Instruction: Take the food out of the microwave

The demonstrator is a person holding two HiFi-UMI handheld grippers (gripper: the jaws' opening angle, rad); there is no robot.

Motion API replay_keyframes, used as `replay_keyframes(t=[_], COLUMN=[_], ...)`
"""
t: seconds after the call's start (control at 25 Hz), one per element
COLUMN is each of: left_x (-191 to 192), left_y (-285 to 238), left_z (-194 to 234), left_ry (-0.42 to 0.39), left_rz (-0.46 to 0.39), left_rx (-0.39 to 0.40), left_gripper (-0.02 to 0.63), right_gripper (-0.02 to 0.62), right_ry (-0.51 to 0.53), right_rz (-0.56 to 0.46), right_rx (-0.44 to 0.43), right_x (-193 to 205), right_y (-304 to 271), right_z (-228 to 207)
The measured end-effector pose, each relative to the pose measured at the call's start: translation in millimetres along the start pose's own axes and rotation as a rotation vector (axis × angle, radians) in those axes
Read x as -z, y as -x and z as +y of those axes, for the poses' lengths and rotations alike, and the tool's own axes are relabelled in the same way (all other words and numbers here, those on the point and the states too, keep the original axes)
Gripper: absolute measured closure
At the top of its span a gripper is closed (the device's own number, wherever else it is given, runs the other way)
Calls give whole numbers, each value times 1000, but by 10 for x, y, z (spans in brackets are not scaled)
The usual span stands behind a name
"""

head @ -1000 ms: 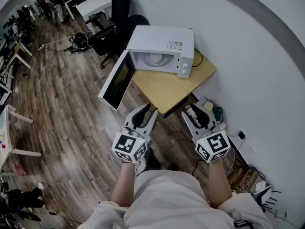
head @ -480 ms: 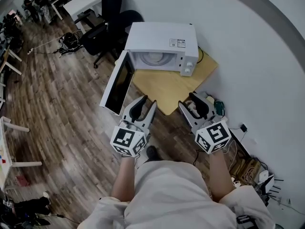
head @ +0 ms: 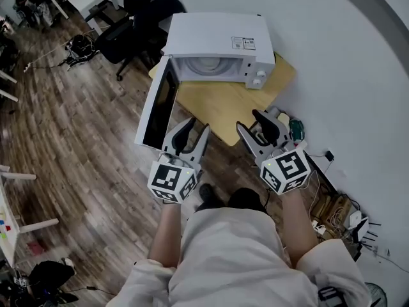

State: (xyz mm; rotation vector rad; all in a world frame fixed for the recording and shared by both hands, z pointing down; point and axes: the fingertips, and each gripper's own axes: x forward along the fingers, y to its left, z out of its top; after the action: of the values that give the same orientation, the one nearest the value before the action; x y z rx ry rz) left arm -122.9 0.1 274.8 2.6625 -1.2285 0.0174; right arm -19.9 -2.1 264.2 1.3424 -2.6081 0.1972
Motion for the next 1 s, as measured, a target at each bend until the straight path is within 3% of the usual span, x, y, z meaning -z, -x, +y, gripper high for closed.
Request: replay_keyframes(t=[0.68,1.0], left_x=[638,851], left_y=[-740,-1142], left_z=[456,663], left_ry=[68,88], left_rz=[81,113], left_rx=[-58,-144], left_gripper=[476,476], right_gripper=[400,393], right_ry=[158,271], right_rz=[137,183], right_rx=[-27,-129], right_x=[653,1024], right_y=[-980,-1591], right_z=[-722,-997])
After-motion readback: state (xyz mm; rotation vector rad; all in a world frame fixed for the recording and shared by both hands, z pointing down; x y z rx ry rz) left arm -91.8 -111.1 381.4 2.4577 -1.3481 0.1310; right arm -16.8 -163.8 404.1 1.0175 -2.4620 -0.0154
